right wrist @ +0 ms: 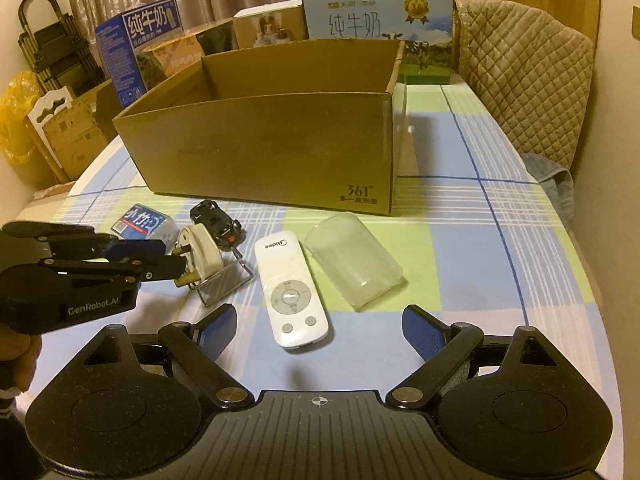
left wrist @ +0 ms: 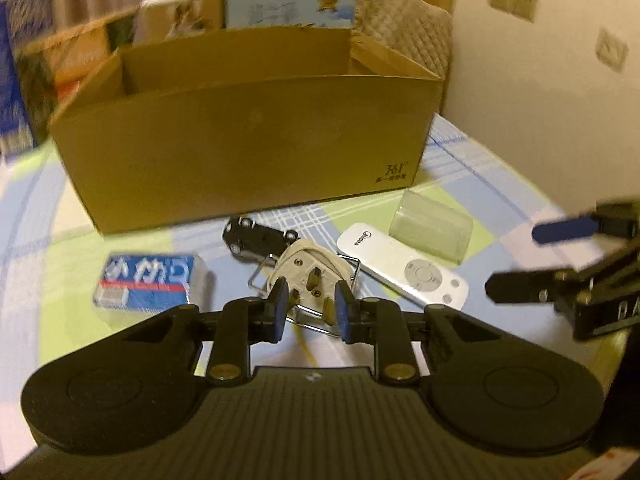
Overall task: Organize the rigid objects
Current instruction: 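Close the left tool on the white plug in the wire stand, then lift the white plug with the left tool while the right tool grasps the white remote, then carry the white plug and white remote over the box with both tools, then lower the plug and remote into the box and open both tools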
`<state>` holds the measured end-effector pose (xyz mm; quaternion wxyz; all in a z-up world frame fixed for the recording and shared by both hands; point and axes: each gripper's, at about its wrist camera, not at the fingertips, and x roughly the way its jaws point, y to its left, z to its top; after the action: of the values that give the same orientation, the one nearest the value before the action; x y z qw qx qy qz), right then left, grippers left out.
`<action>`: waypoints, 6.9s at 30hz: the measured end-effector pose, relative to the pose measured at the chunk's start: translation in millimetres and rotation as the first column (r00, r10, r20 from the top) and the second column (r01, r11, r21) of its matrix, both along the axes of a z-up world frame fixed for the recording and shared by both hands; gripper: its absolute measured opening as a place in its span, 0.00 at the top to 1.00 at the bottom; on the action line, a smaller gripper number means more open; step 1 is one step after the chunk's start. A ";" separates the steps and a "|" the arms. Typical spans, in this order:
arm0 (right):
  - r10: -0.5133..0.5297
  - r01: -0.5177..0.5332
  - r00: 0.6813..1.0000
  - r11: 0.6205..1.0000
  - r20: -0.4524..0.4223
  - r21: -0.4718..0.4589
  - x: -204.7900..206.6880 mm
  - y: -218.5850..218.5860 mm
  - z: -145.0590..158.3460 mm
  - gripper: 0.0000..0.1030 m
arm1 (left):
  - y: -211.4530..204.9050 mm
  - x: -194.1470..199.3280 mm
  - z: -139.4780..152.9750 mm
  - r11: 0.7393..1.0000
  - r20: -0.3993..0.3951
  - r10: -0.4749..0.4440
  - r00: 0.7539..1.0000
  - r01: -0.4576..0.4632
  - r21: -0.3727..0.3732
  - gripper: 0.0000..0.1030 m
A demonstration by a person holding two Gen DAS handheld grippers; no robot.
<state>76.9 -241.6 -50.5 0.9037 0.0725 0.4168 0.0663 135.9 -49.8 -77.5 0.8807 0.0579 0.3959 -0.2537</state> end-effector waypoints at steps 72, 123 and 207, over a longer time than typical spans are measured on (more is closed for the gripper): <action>0.213 -0.213 0.977 0.968 -0.016 -0.131 50.2 39.0 -51.7 0.51 | 62.9 1.7 19.8 0.900 -0.146 0.271 0.952 -0.304 -0.313 0.78; 0.090 -0.086 0.984 0.996 0.156 -0.036 -37.6 23.8 66.7 0.63 | 53.6 -53.9 87.8 0.928 -0.075 0.285 0.956 -0.294 -0.227 0.78; 0.012 -0.010 0.999 0.999 -0.040 0.052 236.8 8.8 41.0 0.63 | 1.6 220.1 65.9 0.992 -0.155 0.093 0.984 -0.078 0.100 0.78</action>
<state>313.8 -232.8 -9.5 0.8925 0.0950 0.4335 0.0805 356.1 -48.2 -11.6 0.8527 0.0616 0.4784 -0.2006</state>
